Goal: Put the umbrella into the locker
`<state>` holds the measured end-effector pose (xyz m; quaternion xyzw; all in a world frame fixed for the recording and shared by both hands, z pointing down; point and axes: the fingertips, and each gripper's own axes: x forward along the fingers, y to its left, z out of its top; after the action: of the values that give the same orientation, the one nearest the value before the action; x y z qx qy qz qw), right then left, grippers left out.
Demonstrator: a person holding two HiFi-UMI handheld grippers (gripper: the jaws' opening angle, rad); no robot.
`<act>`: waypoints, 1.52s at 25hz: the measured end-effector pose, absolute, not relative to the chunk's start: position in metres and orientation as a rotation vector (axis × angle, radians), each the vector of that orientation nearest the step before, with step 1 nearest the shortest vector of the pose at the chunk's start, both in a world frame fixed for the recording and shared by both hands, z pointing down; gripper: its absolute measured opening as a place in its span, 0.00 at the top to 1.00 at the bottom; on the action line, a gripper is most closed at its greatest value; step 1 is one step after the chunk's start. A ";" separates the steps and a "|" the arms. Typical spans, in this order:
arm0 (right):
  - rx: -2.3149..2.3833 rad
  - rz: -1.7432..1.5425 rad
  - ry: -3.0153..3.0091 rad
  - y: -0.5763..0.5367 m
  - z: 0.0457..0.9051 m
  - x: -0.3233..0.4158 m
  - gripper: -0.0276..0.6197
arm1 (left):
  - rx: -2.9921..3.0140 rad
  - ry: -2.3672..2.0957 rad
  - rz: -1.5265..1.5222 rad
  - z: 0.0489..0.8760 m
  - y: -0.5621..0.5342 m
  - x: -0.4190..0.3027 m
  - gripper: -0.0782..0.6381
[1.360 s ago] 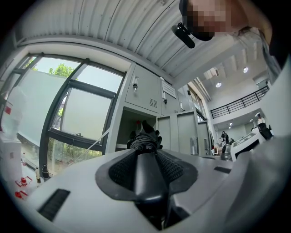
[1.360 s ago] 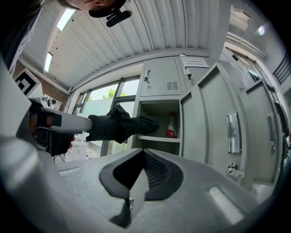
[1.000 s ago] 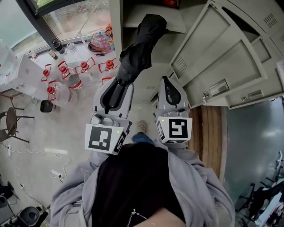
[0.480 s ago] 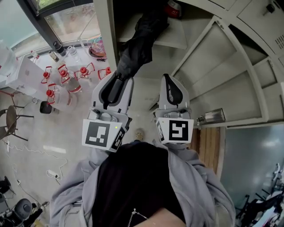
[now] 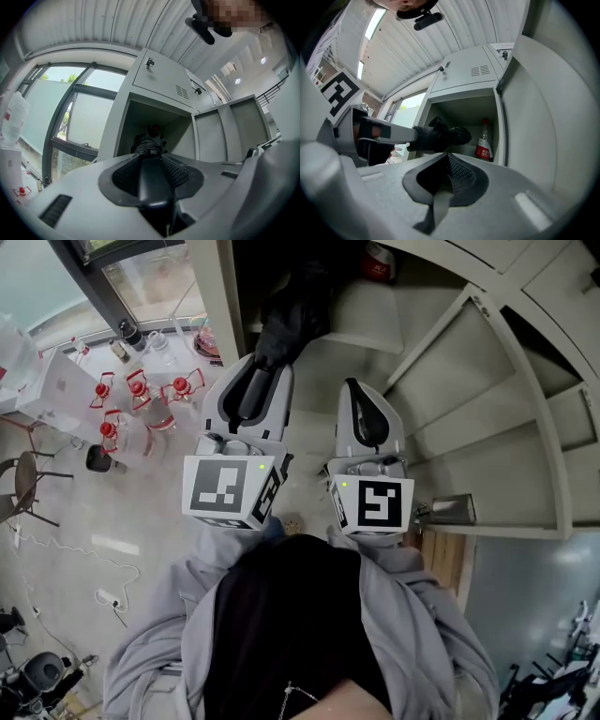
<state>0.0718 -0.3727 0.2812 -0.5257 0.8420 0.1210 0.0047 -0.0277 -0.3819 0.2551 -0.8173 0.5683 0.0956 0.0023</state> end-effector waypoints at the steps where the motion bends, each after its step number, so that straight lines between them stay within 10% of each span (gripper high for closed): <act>1: -1.647 0.385 2.638 -0.374 0.280 0.070 0.95 | -2.558 1.791 0.302 0.255 -0.387 -0.028 0.70; 38: -1.708 0.327 2.569 -0.432 0.273 0.073 0.95 | -2.621 1.578 0.143 0.249 -0.437 0.004 0.55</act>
<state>0.0732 -0.4316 0.2725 -0.5504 0.8280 0.1054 0.0196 0.0043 -0.4366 0.2490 -0.8551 0.5149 0.0465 0.0396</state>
